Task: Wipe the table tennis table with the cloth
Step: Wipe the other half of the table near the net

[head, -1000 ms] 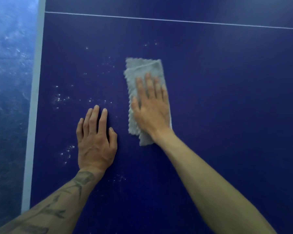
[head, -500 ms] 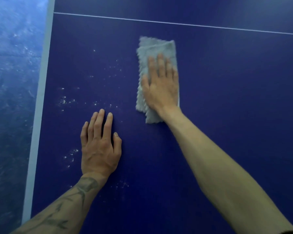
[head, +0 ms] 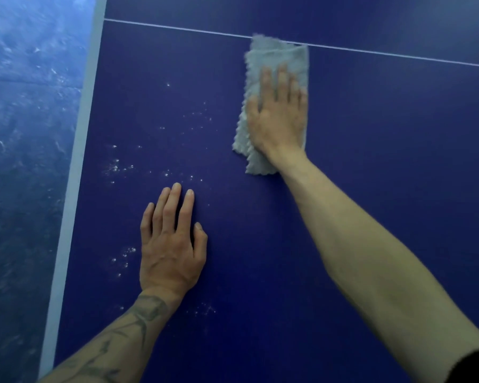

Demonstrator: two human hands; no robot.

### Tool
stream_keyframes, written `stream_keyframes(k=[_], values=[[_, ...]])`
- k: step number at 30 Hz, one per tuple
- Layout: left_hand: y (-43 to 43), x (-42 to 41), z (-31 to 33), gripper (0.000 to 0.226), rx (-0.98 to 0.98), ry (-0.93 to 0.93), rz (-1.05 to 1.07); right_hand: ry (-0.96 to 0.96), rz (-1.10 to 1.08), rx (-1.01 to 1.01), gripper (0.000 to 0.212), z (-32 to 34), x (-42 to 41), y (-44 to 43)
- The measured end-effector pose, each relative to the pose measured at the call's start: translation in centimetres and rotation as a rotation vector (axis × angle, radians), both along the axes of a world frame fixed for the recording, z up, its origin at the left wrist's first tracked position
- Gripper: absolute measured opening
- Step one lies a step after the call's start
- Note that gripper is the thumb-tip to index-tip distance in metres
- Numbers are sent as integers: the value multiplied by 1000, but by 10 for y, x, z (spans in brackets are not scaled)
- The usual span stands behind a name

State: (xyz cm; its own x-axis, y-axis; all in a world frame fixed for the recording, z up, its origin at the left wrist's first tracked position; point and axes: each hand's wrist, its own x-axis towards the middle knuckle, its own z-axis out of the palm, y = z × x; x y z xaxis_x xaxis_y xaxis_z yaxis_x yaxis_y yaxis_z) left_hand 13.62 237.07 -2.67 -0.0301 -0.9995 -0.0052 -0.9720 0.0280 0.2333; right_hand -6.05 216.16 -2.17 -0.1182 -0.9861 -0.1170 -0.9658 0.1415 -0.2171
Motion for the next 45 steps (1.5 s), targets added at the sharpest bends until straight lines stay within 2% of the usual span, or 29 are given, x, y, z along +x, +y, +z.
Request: stream_keyframes(k=[4,6,8,12,14,17,19,23,27,31,34,36,41,45], values=[[0,-1,1,59,-5,14,6,6,332,-18,66,-3,1,59],[0,0,1,59,-7,24,5,22,283,10,67,-3,-30,64],[0,0,0,59,-10,25,3,33,128,30,67,-2,-54,45],[0,1,-1,59,-11,18,-6,19,-71,6,68,0,-38,-2],[1,2,-1,59,-14,12,-11,12,-41,7,68,0,-7,-2],[1,2,1,59,-20,14,-4,2,202,-9,68,1,25,44],[1,2,1,59,-21,17,-2,6,289,-7,67,0,17,77],[1,3,5,58,-3,20,-14,14,42,52,66,3,-19,88],[2,10,8,56,-18,86,-34,1,-154,26,66,4,14,49],[-17,50,13,56,-115,74,-17,-49,-29,12,67,4,71,39],[-39,83,14,56,-81,28,40,-45,152,14,66,3,75,72],[-45,92,12,57,-42,19,31,-34,120,24,65,4,54,80],[-43,100,-3,59,-59,22,19,41,-177,27,67,2,35,26],[-44,102,-4,58,-71,29,17,-5,-84,10,67,1,89,-24]])
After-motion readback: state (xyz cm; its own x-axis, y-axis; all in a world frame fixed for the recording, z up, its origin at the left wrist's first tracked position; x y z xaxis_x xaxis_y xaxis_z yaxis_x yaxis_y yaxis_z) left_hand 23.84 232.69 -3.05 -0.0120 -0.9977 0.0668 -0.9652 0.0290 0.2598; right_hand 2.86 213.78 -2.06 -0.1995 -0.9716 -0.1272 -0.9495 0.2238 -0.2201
